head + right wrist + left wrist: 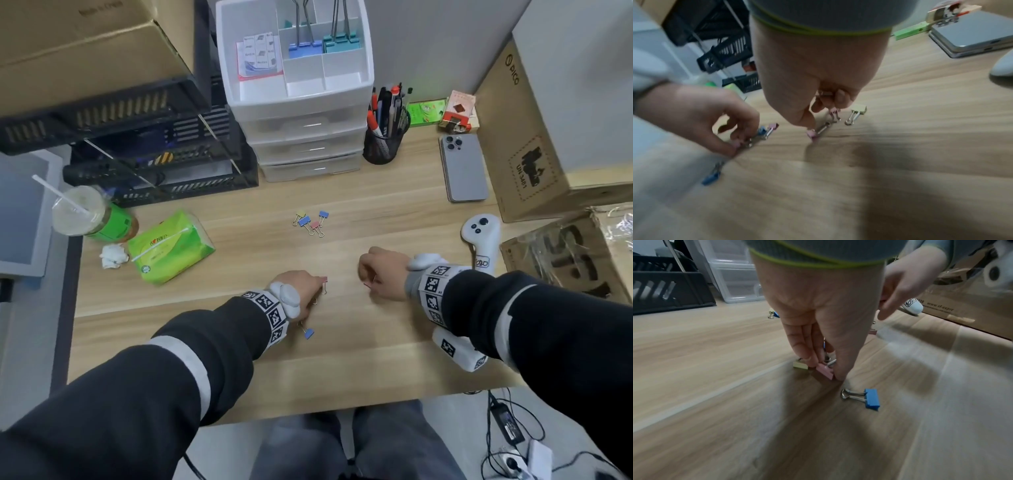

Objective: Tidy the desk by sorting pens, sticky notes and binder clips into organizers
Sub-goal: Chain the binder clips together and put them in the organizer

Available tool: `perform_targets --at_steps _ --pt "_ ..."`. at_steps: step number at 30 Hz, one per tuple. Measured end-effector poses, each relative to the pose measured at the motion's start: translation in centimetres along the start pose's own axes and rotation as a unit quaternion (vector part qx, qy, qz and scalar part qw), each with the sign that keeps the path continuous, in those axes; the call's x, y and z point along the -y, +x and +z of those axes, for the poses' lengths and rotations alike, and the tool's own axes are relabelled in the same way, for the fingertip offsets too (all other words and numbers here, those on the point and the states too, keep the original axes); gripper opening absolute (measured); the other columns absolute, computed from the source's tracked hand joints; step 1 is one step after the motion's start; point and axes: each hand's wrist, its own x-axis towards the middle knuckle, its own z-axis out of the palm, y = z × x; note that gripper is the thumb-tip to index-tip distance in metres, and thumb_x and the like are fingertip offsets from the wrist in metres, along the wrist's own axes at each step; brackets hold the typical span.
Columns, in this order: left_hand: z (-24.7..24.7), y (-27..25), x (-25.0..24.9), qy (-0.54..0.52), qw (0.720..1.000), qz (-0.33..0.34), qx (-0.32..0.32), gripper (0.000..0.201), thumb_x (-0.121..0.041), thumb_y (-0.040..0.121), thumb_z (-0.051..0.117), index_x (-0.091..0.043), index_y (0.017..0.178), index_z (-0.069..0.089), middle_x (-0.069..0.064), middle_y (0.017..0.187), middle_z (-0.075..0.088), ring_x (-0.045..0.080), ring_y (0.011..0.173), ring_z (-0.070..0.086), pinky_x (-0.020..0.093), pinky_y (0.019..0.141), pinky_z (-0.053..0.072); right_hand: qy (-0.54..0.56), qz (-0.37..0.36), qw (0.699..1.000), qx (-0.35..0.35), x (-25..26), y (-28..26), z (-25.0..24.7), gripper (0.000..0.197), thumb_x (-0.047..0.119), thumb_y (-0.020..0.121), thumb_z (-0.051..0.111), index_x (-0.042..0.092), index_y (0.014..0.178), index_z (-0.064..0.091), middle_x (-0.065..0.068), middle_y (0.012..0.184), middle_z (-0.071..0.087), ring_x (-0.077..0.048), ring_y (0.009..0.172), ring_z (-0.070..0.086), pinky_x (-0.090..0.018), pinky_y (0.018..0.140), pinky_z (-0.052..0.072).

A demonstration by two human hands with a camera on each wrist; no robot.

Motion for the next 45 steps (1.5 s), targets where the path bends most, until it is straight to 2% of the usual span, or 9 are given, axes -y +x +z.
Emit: perform_targets --at_steps 3,9,14,20,24,29,33,37,45 --pt "0.3 0.1 0.1 -0.023 1.0 0.004 -0.005 0.068 -0.024 0.078 0.069 -0.021 0.141 0.043 0.003 0.105 0.065 0.026 0.09 0.066 0.034 0.071 0.056 -0.074 -0.032 0.997 -0.005 -0.8 0.2 1.2 0.021 0.025 0.088 0.054 0.039 0.102 0.05 0.015 0.1 0.049 -0.014 0.075 0.055 -0.03 0.067 0.046" --pt "-0.2 0.1 1.1 -0.042 0.999 -0.006 -0.021 0.014 -0.022 0.083 0.061 -0.01 0.09 0.065 0.006 0.111 0.052 0.026 0.087 0.064 0.036 0.077 0.057 -0.104 -0.022 0.993 0.043 -1.5 1.8 1.3 0.017 0.036 0.072 0.047 0.046 0.085 0.05 0.02 0.093 0.051 -0.008 0.069 0.059 -0.038 0.065 0.058" --pt "-0.9 1.9 1.6 -0.022 0.999 -0.045 -0.015 0.032 -0.023 0.097 0.049 -0.015 0.12 0.07 0.006 0.12 0.048 0.025 0.09 0.059 0.03 0.08 0.049 0.01 0.024 1.0 -0.003 -0.3 0.3 -1.0 0.022 0.042 0.064 0.048 0.035 0.083 0.056 0.014 0.075 0.064 -0.013 0.067 0.063 -0.036 0.065 0.059" --pt "-2.2 3.7 0.2 -0.03 0.998 -0.051 0.031 0.028 -0.011 0.095 0.05 -0.016 0.111 0.072 -0.005 0.091 0.056 0.02 0.078 0.053 0.026 0.065 0.041 0.18 0.112 0.974 -0.078 -3.2 0.1 -3.4 0.016 0.018 0.096 0.041 0.011 0.088 0.054 -0.005 0.092 0.066 -0.03 0.087 0.06 -0.036 0.078 0.048" --pt "-1.9 3.6 -1.0 -0.013 0.996 -0.077 -0.032 0.029 -0.038 0.095 0.045 -0.021 0.076 0.058 -0.001 0.076 0.055 0.021 0.066 0.05 0.021 0.054 0.035 0.217 0.125 0.962 -0.107 -4.9 -0.2 -3.4 0.017 0.006 0.094 0.043 0.004 0.096 0.06 -0.007 0.096 0.066 -0.03 0.095 0.06 -0.033 0.082 0.045" --pt "-2.3 4.5 -1.5 -0.02 0.996 -0.09 0.005 0.032 -0.05 0.091 0.045 -0.024 0.078 0.057 -0.002 0.077 0.06 0.021 0.067 0.055 0.02 0.053 0.035 0.142 0.116 0.979 -0.088 -5.1 -0.3 -2.9 0.01 0.029 0.088 0.054 0.021 0.089 0.059 0.004 0.085 0.067 -0.025 0.083 0.063 -0.036 0.078 0.053" --pt "-2.8 4.7 -2.2 -0.027 0.995 -0.097 0.009 0.029 -0.039 0.097 0.044 -0.021 0.078 0.056 -0.001 0.077 0.055 0.021 0.067 0.052 0.022 0.055 0.037 0.027 0.103 0.99 -0.088 -4.2 0.8 -2.3 0.042 0.069 0.072 0.051 0.029 0.083 0.055 0.009 0.075 0.063 -0.017 0.069 0.061 -0.032 0.067 0.053" --pt "-3.1 4.3 -2.6 -0.049 0.992 -0.113 -0.01 0.022 -0.03 0.087 0.053 -0.025 0.067 0.049 -0.005 0.07 0.051 0.017 0.054 0.045 0.018 0.048 0.031 -0.04 0.083 0.993 -0.076 -3.0 2.2 -1.8 0.04 0.065 0.069 0.049 0.027 0.081 0.054 0.005 0.077 0.062 -0.022 0.069 0.061 -0.033 0.067 0.055" --pt "-3.9 3.0 0.6 -0.146 0.976 -0.148 -0.061 0.025 -0.02 0.089 0.042 -0.008 0.086 0.064 0.005 0.081 0.067 0.025 0.065 0.056 0.024 0.054 0.039 -0.028 0.103 0.994 -0.012 -0.4 3.1 -2.8 0.031 0.045 0.078 0.047 0.016 0.072 0.055 -0.004 0.073 0.065 -0.026 0.063 0.063 -0.037 0.067 0.058"
